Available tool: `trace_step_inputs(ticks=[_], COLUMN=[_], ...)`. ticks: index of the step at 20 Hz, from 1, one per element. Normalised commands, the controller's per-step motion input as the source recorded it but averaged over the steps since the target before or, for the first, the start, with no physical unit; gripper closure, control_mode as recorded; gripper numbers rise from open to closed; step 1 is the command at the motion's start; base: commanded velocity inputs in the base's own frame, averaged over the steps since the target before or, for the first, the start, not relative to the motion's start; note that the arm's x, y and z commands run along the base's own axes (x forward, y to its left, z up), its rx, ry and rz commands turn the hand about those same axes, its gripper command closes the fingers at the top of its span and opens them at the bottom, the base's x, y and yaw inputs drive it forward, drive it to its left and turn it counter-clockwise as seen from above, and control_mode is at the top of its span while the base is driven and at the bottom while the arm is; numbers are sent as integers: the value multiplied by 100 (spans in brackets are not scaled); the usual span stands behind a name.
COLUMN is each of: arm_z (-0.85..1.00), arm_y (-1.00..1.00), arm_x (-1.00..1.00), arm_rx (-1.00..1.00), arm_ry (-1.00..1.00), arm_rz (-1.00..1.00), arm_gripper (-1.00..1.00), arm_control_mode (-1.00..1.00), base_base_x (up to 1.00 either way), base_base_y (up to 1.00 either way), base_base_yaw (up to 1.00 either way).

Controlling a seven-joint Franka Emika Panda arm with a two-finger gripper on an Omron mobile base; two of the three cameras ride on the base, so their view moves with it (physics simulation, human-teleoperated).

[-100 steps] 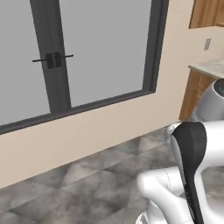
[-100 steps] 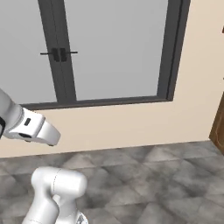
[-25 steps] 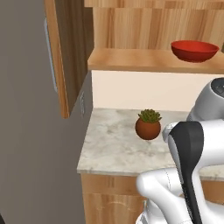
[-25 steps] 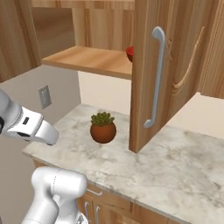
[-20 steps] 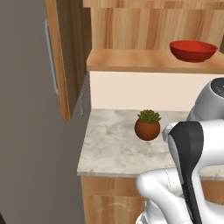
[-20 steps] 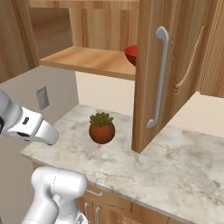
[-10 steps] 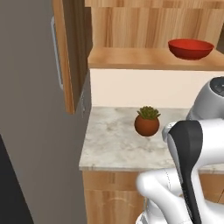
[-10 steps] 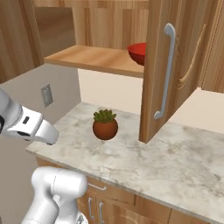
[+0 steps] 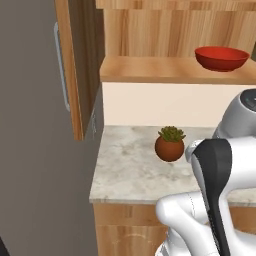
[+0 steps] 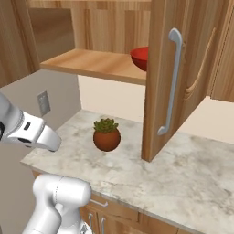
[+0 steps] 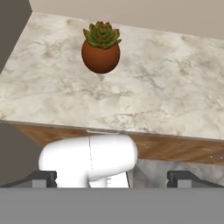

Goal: Move the bowls from the cabinet to the plates on the dining table.

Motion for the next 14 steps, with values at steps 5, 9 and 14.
trace_step_inputs(ticks=[5,9,14], arm_z=[0,0,0], arm_y=[0,0,0], arm_x=[0,0,0], arm_rx=[0,0,0], arm_ry=[0,0,0], arm_rz=[0,0,0], arm_gripper=[-100,-100,-100], arm_control_mode=[100,100,100], base_base_x=[50,0,0], base_base_y=[0,0,0], base_base_yaw=[-4,0,0])
